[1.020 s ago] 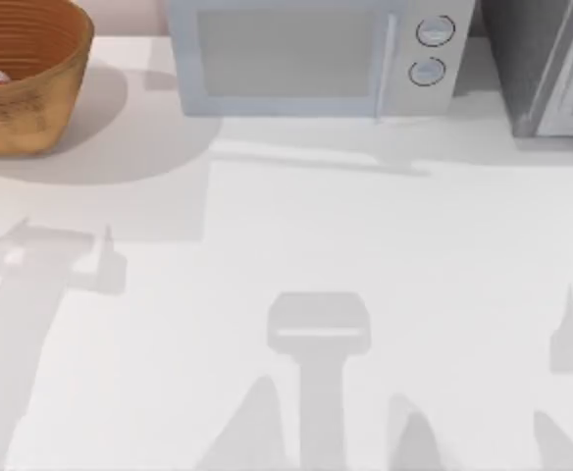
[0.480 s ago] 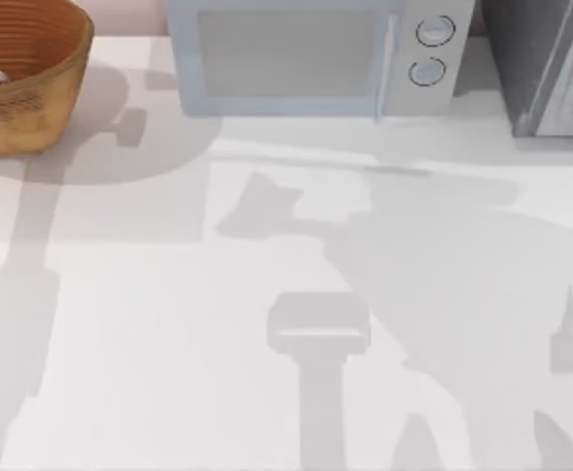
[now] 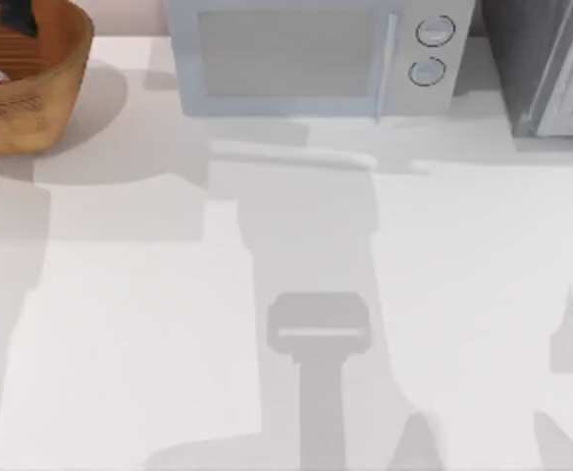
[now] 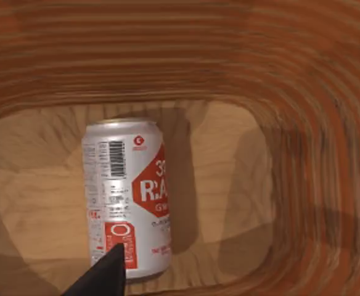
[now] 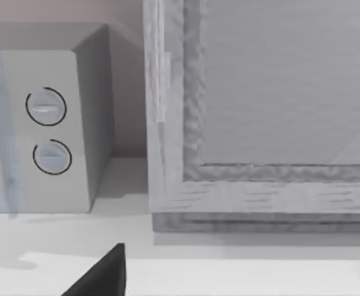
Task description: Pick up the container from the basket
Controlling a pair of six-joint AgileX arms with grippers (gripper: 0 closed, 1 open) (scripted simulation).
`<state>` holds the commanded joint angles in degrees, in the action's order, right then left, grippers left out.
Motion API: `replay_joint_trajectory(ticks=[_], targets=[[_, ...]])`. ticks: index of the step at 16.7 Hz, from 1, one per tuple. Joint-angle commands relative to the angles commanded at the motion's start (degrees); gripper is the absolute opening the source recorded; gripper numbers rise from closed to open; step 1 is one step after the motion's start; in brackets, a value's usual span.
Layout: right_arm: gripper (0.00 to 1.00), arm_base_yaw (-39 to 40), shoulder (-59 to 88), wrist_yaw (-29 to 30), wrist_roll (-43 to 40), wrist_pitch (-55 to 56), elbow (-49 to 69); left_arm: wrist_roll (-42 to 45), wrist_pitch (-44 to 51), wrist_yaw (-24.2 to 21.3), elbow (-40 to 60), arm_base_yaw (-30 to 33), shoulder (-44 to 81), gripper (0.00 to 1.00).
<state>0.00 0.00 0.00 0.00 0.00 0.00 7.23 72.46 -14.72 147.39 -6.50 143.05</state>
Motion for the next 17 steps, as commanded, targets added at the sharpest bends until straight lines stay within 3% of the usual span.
replay_joint_trajectory(ticks=[6,17], targets=[[1.00,0.0,0.0,0.0,0.0,0.0,0.0,0.7,8.1,1.5,17.8,-2.9,15.9,1.00],[1.00,0.0,0.0,0.0,0.0,0.0,0.0,0.2,8.2,1.8,21.8,-2.5,20.1,1.00]])
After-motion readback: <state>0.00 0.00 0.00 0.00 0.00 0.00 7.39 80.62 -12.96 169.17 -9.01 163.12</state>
